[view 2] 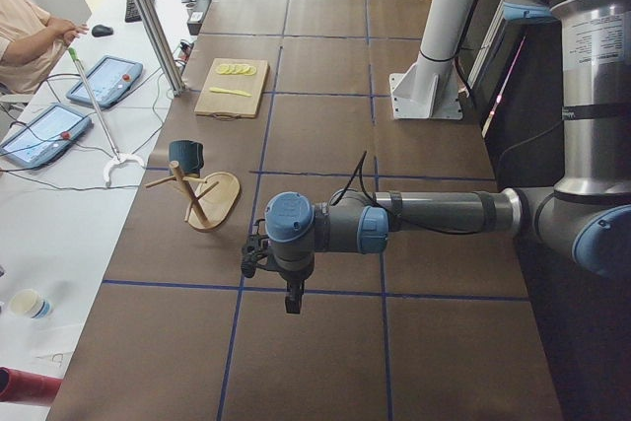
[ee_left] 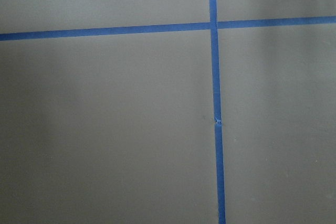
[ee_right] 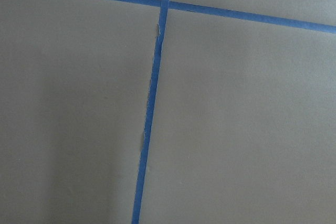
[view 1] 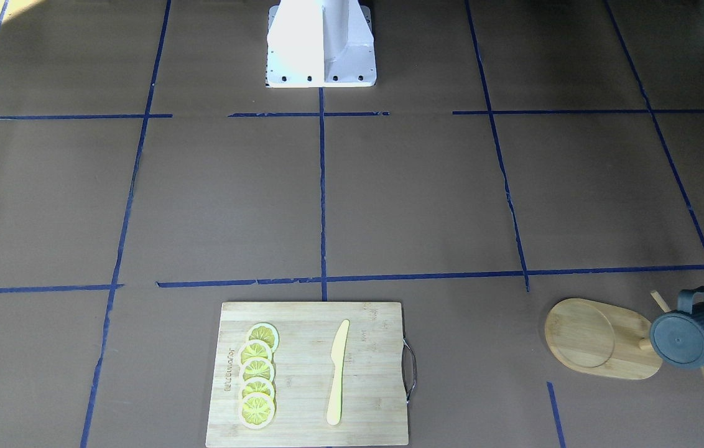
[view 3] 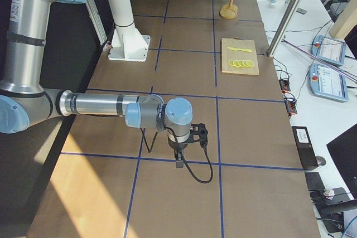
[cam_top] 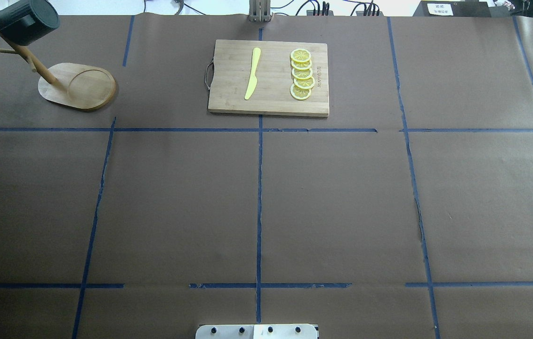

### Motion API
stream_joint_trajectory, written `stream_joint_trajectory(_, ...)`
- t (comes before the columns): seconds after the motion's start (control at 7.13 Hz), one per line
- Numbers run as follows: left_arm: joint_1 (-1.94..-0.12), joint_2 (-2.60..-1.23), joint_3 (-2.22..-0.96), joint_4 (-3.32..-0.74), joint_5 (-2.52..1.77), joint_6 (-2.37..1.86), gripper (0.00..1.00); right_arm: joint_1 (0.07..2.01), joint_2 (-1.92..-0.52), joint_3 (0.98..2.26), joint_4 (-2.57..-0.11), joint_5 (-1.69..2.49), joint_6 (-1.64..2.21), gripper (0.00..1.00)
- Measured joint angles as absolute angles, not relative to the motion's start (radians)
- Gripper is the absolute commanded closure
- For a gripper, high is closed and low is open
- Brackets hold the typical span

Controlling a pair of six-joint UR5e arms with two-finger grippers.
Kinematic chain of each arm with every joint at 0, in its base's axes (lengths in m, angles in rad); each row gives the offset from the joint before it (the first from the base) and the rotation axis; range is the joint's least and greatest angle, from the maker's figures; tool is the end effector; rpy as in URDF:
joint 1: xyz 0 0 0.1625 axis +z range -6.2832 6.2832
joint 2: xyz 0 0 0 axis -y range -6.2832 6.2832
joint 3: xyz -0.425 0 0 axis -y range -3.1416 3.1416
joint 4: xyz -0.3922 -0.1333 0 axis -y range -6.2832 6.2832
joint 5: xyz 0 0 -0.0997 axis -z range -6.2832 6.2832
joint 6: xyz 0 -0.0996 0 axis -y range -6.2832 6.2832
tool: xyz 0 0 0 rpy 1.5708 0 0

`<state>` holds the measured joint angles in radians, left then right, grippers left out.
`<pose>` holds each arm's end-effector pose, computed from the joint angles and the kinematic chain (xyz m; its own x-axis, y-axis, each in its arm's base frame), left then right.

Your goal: Hang cup on storage rack

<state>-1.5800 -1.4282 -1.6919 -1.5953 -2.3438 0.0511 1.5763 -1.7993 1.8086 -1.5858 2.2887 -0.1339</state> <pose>-0.0677 -0.4310 0.6626 0.7153 0.0466 -0.6972 -0.0274 0.9989 0.0387 0.0700 -0.3948 0.6484 0.7471 -0.1257 0.6527 0.0951 0.9921 0.0822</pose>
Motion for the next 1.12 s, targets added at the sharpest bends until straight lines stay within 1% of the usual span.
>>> stream_joint_trajectory(1.12,-1.58,-1.428,-1.696,-1.594,-2.344,0.051,0.0,1.552,-1.799,1.809,-1.582,2.293,-0.132,0.0)
